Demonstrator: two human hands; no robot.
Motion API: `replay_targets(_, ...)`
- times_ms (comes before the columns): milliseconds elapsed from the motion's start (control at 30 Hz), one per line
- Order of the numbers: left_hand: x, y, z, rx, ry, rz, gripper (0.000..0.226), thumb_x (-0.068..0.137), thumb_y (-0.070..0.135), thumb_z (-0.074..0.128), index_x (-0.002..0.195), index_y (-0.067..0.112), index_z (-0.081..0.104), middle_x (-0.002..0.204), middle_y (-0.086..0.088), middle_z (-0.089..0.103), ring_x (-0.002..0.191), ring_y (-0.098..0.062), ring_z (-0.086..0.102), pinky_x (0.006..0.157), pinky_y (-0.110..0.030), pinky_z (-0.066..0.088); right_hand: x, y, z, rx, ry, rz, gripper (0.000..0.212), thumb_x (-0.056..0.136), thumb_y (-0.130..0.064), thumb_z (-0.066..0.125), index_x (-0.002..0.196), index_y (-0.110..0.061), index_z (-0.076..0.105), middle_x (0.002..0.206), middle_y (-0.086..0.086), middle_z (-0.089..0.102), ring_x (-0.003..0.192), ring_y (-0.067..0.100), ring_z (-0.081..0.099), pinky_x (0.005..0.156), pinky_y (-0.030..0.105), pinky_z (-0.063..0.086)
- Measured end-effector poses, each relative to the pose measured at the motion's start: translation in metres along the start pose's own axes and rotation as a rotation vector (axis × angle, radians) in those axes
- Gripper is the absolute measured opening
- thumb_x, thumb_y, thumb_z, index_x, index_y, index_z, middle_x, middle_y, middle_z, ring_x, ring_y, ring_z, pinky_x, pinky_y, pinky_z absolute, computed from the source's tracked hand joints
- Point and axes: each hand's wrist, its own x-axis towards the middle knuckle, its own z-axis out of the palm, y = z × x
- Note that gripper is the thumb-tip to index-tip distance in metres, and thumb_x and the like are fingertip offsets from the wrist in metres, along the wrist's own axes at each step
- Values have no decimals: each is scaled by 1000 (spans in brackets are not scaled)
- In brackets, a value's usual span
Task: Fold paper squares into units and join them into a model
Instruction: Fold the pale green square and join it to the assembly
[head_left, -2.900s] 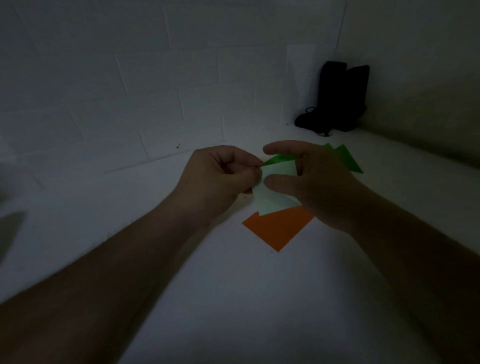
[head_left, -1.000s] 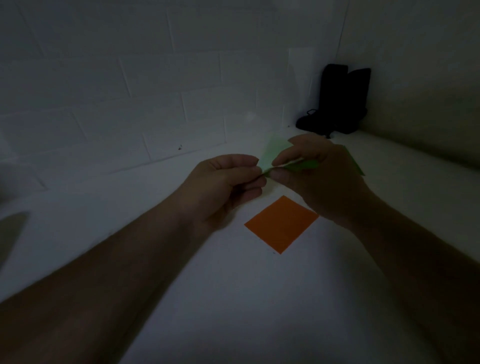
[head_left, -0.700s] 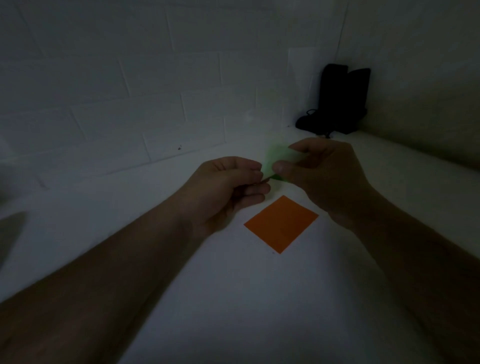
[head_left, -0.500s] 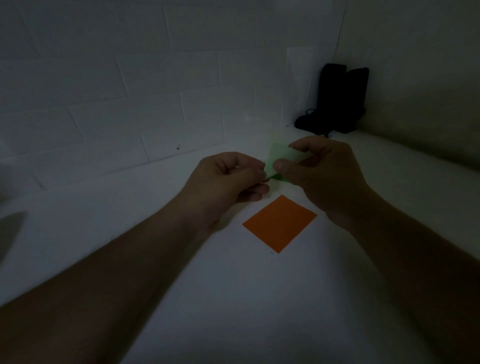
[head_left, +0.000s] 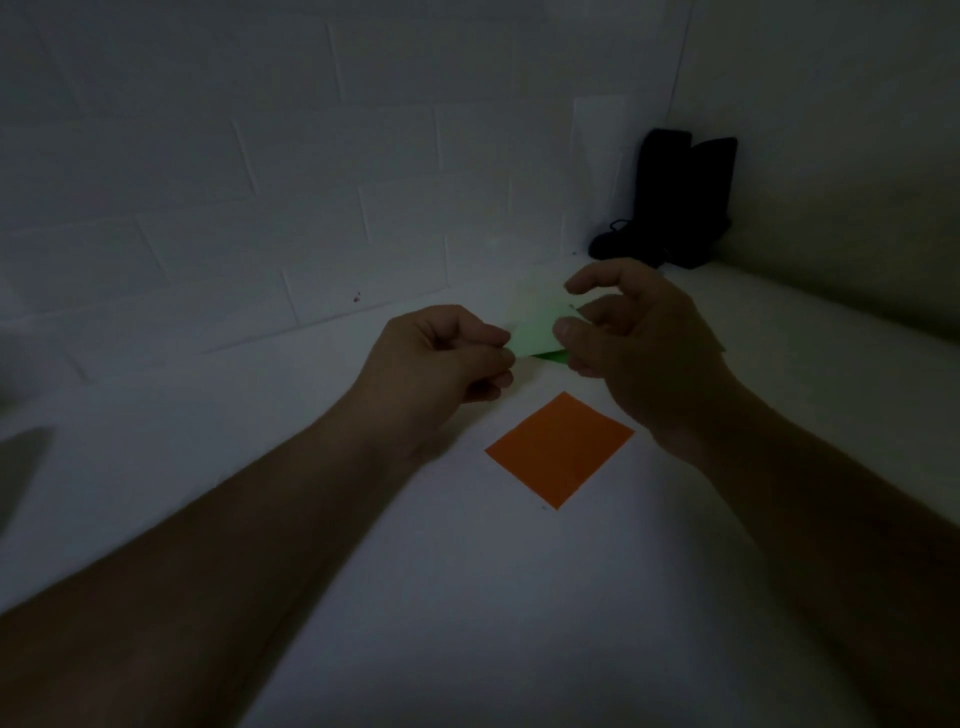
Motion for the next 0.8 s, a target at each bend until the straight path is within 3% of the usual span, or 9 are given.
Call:
replay_targets(100,-2,1,0,-13,-45,-37,13,87,-10,68,87,3,71,77,-17,71,72,-24,68,75,-33,62,-1,2,0,31,-61,39,34,89,-9,74,114,-29,64,87,-5,76,80,18,74,75,42,64)
replay_targets(200,-2,2,1,22,-65,-36,15,88,-9,66,86,5,71,74,-13,69,68,-22,66,71,-31,60,0,4,0,72,-73,74,30,87,-8,75,110,-27,70,96,6,76,89,22,75,82,46,63)
replay_targets(300,-1,0,0,137,-39,5,15,89,-3,67,90,11,72,75,-9,68,67,-19,63,72,-35,56,2,8,-1,116,-60,88,27,83,-2,78,97,-25,75,78,4,74,80,20,73,83,47,62)
replay_targets(400,-2,-5,0,303,-56,69,19,89,9,67,98,24,75,71,5,69,68,-10,64,76,-34,56,2,12,0,98,-93,79,29,80,-1,80,95,-25,74,64,-8,67,70,11,67,78,37,57)
replay_targets(633,-1,-5,-2,366,-57,64,11,90,15,76,99,20,78,78,1,76,68,-5,69,69,-18,58,2,10,-2,80,-72,80,30,83,2,76,98,-23,71,64,-10,68,70,5,69,76,29,57)
replay_targets(700,-1,-3,-3,331,-72,51,13,90,11,76,93,23,77,75,0,76,68,-9,68,71,-23,60,2,8,-1,133,-92,128,30,85,2,74,103,-22,70,70,-9,71,75,8,72,79,32,60)
replay_targets(800,0,-2,-4,191,-104,-2,14,92,4,71,92,16,78,76,-7,74,71,-15,68,76,-29,61,2,3,-2,268,-175,298,43,86,-2,75,123,-21,63,106,6,71,93,23,73,81,35,61)
